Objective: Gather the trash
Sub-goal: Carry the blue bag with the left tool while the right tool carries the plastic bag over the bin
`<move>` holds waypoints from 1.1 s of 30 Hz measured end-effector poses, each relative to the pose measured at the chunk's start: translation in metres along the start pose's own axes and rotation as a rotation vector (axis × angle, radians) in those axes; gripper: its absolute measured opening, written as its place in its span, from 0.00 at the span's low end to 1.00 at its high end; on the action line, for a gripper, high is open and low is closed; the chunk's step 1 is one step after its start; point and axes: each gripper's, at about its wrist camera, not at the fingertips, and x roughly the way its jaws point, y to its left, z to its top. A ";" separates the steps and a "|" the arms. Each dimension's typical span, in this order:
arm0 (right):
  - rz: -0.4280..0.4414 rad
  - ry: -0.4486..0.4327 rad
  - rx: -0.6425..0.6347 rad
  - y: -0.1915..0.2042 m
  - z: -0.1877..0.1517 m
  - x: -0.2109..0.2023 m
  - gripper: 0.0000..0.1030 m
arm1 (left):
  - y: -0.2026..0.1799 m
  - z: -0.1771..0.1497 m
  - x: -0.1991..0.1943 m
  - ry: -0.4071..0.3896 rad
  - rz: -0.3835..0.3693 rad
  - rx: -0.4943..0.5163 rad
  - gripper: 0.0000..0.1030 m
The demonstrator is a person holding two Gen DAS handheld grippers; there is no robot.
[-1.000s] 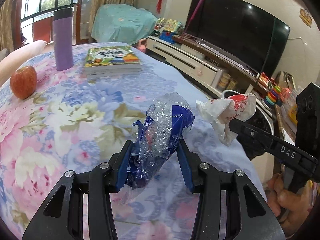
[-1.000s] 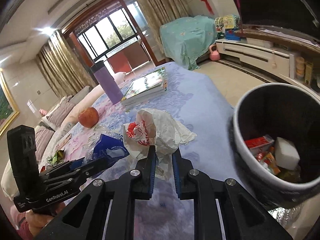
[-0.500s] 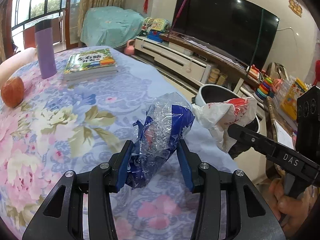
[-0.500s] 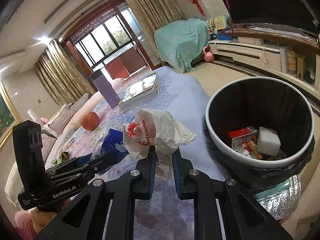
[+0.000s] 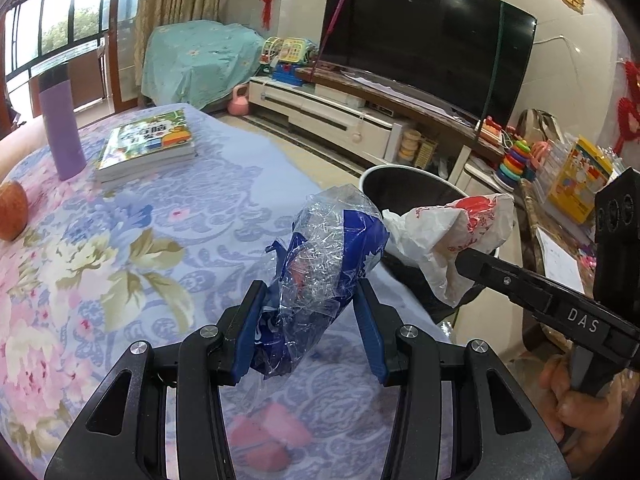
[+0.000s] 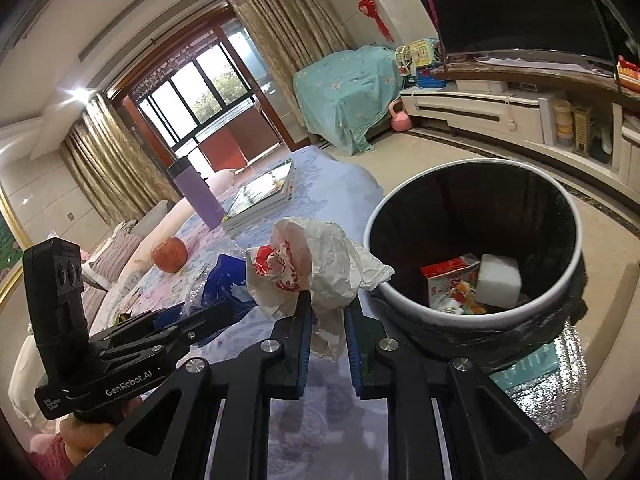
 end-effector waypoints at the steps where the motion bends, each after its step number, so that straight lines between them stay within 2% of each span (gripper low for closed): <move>1: -0.004 -0.003 0.000 -0.001 0.000 -0.002 0.15 | -0.002 0.000 0.001 0.001 -0.003 0.002 0.43; 33: -0.125 -0.086 0.050 -0.052 0.014 -0.042 0.15 | -0.066 0.026 0.028 0.017 -0.066 0.096 0.43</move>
